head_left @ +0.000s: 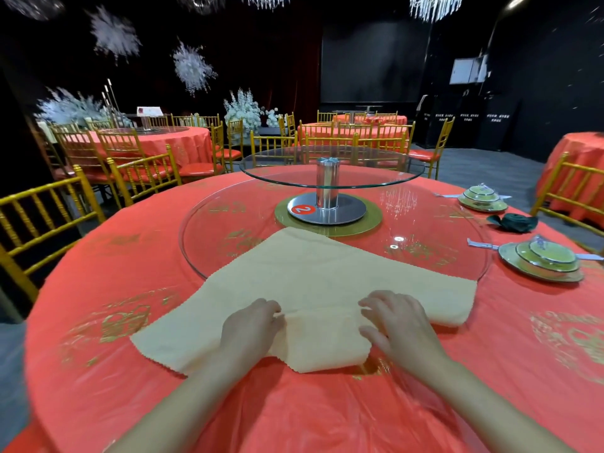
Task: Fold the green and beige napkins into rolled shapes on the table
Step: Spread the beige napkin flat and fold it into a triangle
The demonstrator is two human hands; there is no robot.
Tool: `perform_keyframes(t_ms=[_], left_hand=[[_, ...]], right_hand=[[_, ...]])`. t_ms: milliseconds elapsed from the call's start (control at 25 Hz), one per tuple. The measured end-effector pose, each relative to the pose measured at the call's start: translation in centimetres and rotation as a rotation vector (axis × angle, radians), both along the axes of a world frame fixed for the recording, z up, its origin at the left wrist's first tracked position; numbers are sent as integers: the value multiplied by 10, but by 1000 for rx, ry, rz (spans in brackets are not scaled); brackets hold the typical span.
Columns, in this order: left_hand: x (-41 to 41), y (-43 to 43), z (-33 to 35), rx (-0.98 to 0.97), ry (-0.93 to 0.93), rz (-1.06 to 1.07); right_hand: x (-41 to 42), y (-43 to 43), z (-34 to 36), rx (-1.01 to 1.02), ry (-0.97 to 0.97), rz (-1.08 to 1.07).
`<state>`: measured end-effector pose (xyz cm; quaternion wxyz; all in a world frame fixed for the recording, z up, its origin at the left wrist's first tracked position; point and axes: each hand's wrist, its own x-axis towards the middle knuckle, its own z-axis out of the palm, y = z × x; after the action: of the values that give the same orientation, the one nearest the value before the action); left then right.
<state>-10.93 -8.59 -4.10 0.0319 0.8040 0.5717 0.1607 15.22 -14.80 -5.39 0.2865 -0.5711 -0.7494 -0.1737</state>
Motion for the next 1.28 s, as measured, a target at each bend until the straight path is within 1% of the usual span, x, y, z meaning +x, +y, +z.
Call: perform_keyframes(t_ms=[80,160,240,280,320,360,400,440,480,520,600,720,800,840,920,1000,1120,1200,1280], left_hand=[[-1,-5,-11,135,17,-133],[0,-13,-18,180,108,-284],[0,-19,-21,141,177,-339],[-1,-23,-21,44,191,-343],[-2,-26,-20,-12,233,-324],[-3,-27,-21,-35,282,-305],[-3,-27,-23,1,325,-318],[-2,-29,-23,-5,346,-354],[-1,-34,-22,-98,352,-361],[0,-39,-22,-143,355,-366],[2,-46,-20,-126,350,-381],[0,-55,-15,-97,246,-384],[-1,-58,-7,-114,146,-378],[1,-60,-4,-134,115,-377],[6,-66,0,-182,101,-374],[15,-75,0,-247,155,-372],[28,-93,-7,-348,277,-369],[34,-103,-11,-355,330,-384],[37,-110,-14,-342,347,-384]], right_hand=[[3,-7,-13,20,-51,41],[11,-14,-23,-27,-105,61],[17,-21,-30,-117,-178,73],[17,-25,-33,-173,-201,78],[15,-28,-35,-202,-214,82],[12,-30,-38,-212,-225,87],[9,-31,-41,-209,-239,90],[4,-32,-44,-208,-241,82],[1,-32,-46,-193,-223,67],[-2,-32,-46,-179,-184,53],[-7,-32,-44,-123,-94,63],[-5,-41,-44,-77,-28,157],[2,-56,-44,-133,26,218],[5,-67,-42,-199,79,224],[14,-89,-38,-397,174,184],[21,-109,-33,-534,166,153],[23,-128,-21,-556,203,220],[25,-134,-17,-567,288,218],[25,-139,-12,-591,475,175]])
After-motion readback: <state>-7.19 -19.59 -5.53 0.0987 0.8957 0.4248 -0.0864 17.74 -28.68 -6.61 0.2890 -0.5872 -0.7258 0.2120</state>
